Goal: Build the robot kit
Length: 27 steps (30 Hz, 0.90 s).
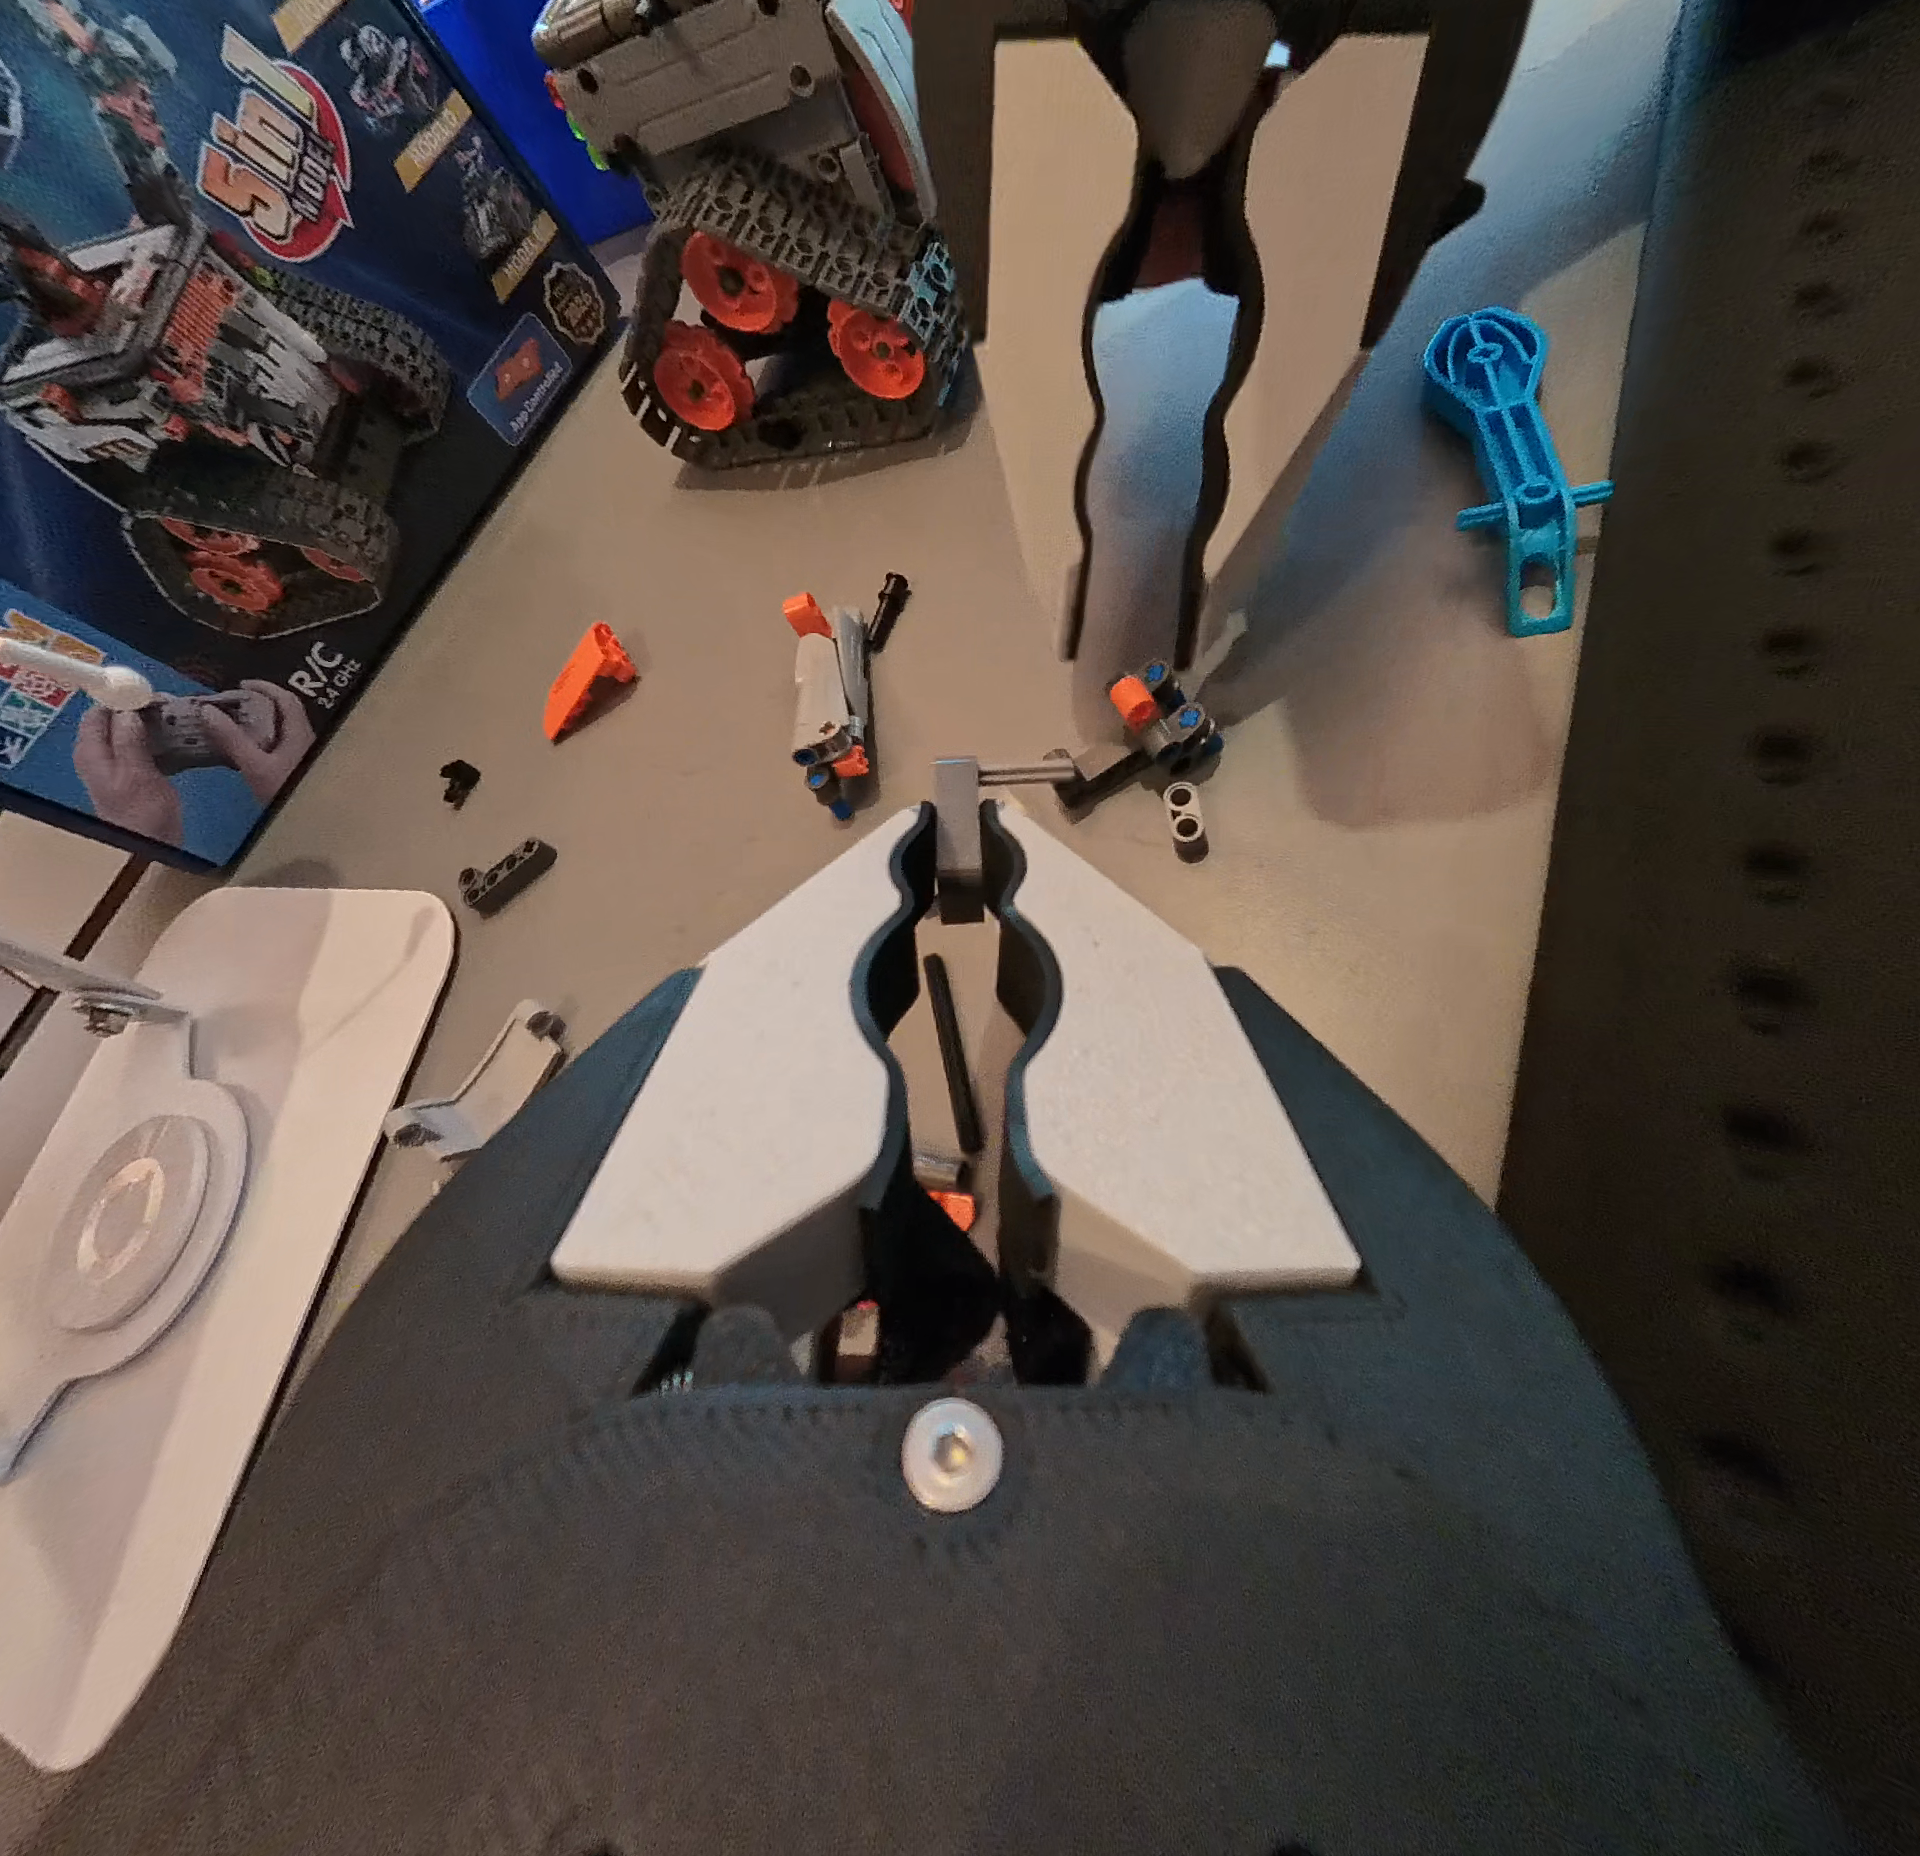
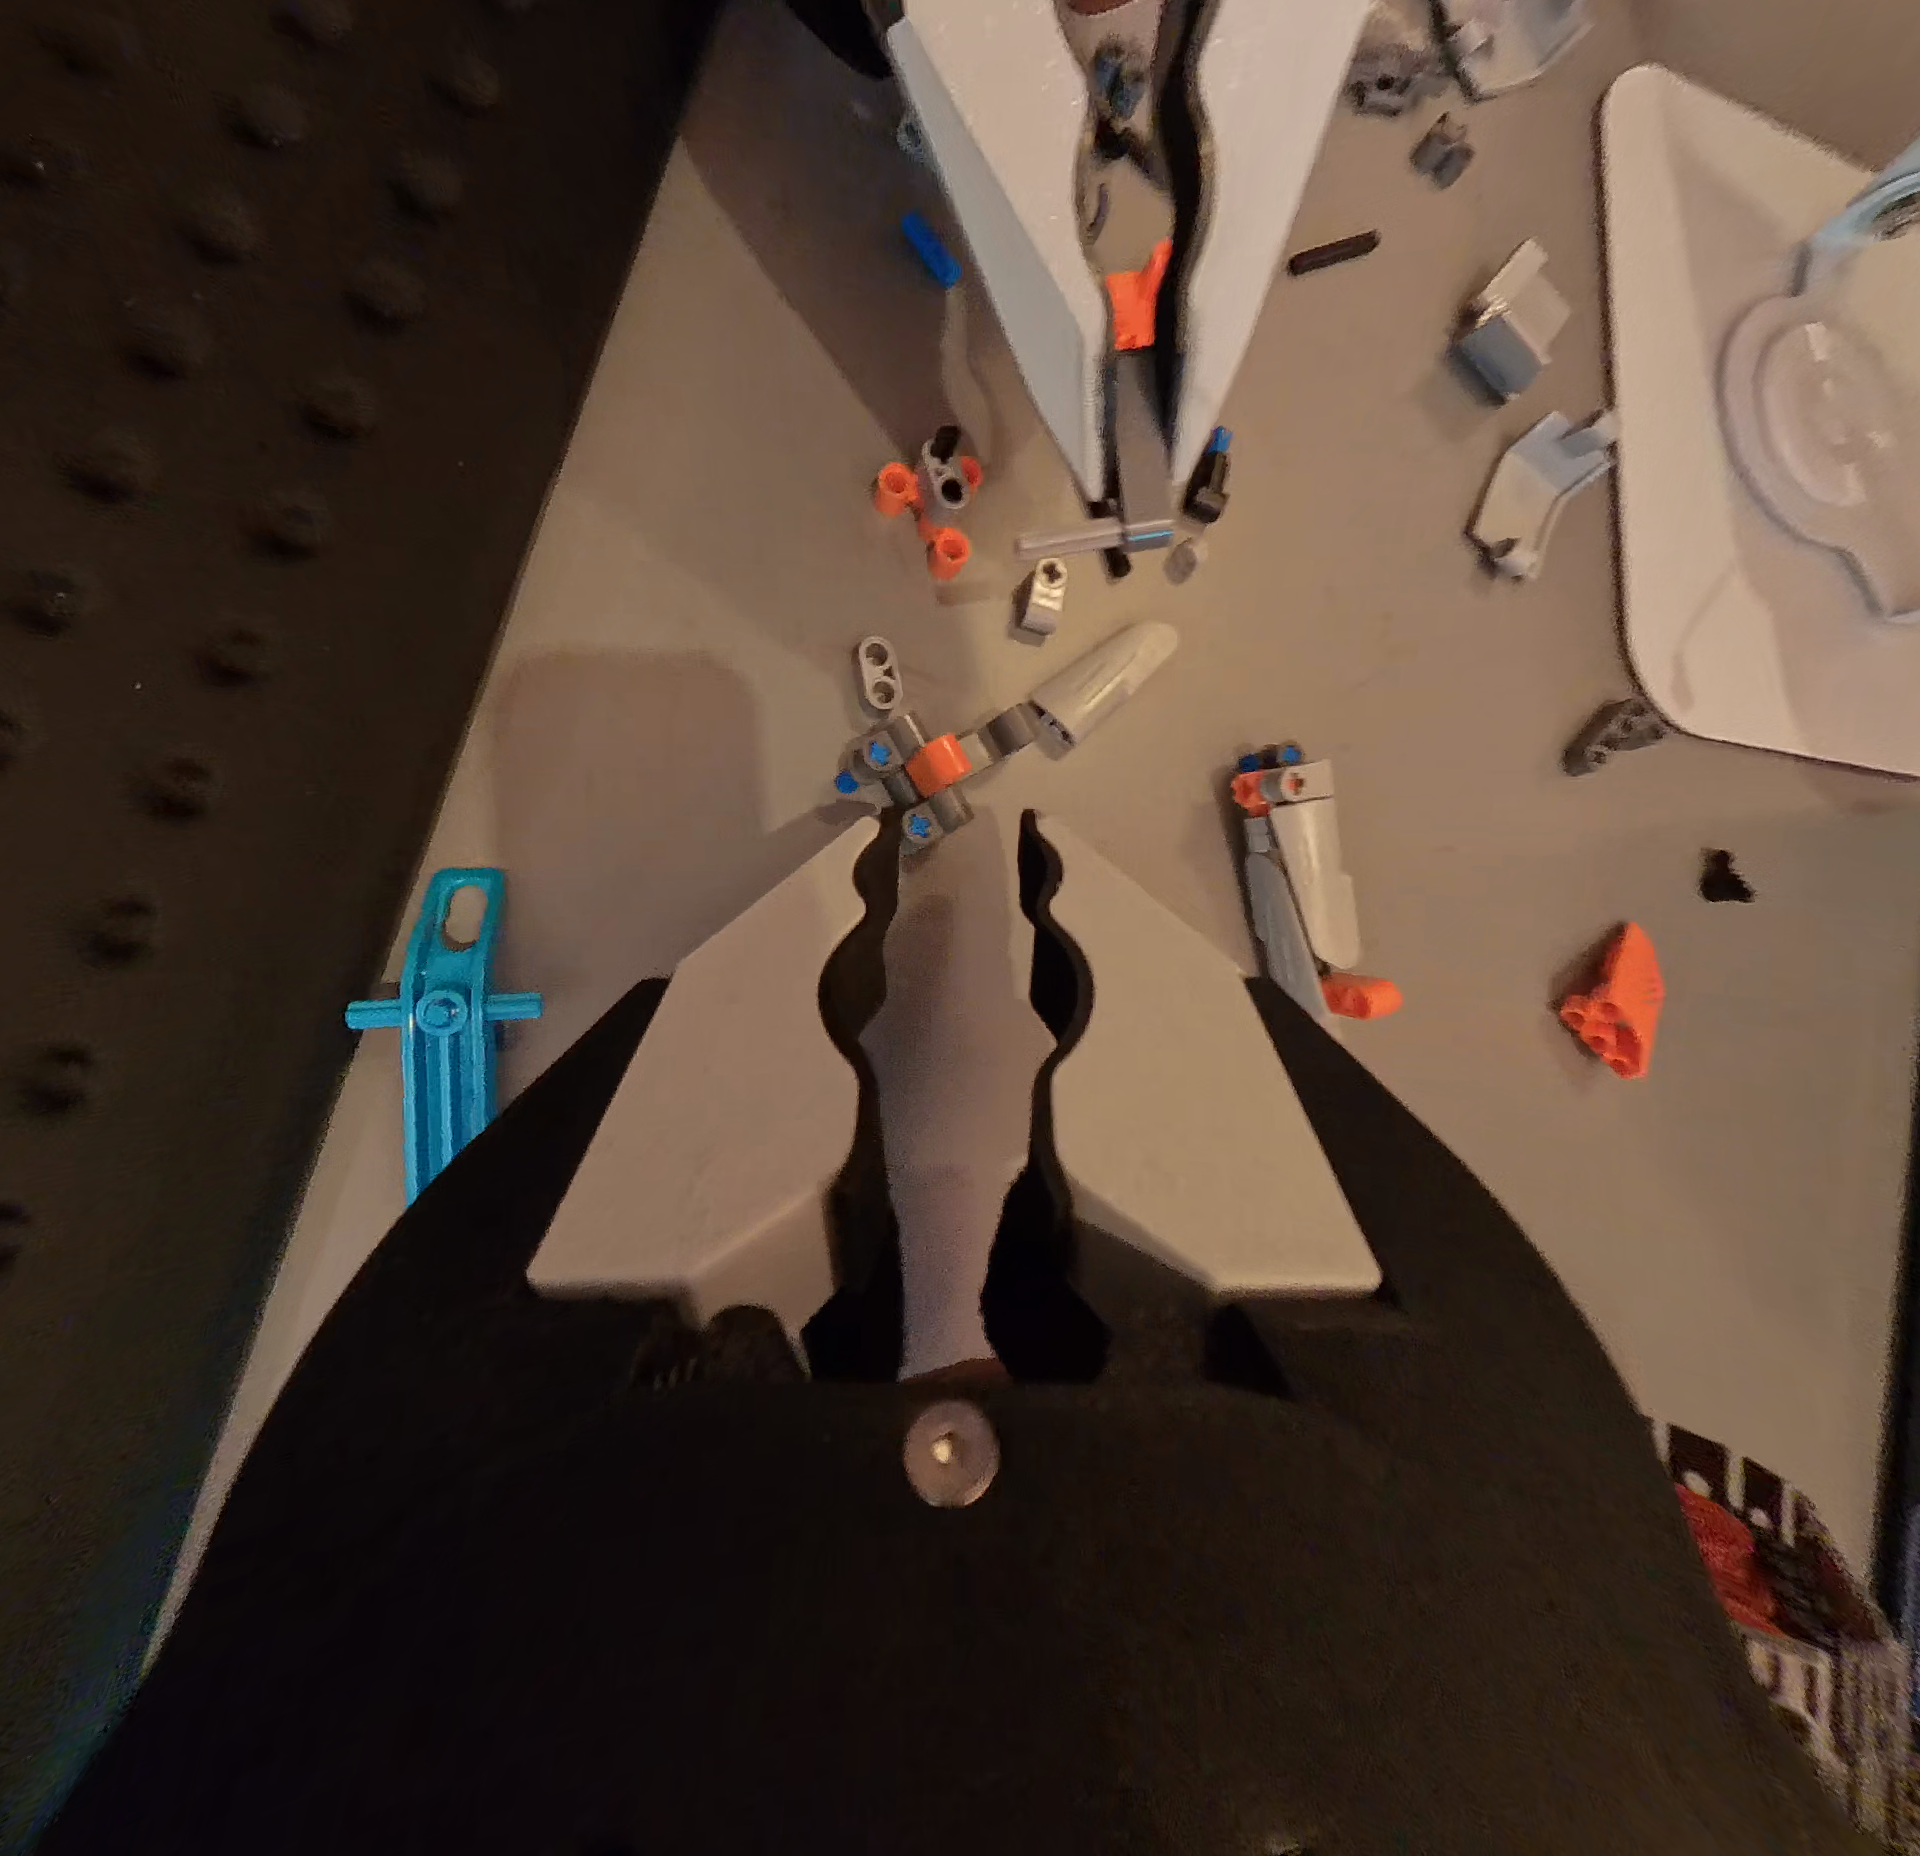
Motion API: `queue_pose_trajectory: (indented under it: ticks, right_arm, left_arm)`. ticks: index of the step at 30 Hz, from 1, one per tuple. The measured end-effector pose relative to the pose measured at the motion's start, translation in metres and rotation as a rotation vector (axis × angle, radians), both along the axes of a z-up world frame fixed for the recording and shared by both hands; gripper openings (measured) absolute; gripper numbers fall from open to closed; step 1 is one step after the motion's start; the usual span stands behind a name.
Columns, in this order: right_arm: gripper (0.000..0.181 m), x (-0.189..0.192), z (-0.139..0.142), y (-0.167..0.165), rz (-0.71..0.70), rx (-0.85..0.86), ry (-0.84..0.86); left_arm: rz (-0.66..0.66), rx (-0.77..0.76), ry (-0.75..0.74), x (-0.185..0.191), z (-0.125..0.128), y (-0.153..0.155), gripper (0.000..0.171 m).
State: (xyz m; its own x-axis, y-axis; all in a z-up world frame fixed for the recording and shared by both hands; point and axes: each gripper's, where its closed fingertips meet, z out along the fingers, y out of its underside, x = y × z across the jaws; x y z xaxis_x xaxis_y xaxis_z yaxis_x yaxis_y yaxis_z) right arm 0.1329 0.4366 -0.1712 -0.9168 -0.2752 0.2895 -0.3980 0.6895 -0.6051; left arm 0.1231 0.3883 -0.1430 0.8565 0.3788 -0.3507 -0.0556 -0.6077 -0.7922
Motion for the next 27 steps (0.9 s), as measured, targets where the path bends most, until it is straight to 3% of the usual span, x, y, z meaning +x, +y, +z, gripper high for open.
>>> queue_pose_trajectory:
  ticks: [11,21,27]
  right_arm:
    - [0.016,0.017,-0.014,-0.014,0.021,0.039,-0.055]
    - [0.019,-0.021,-0.017,0.018,-0.271,0.117,-0.068]
    - [0.032,0.004,-0.016,0.016,-0.253,0.133,-0.143]
  left_arm:
    - [-0.020,-0.027,-0.029,-0.001,-0.010,0.002,0.006]
    - [0.035,-0.015,-0.043,-0.013,-0.010,-0.005,0.006]
    - [0.040,-0.026,-0.049,-0.015,-0.013,-0.005,0.006]
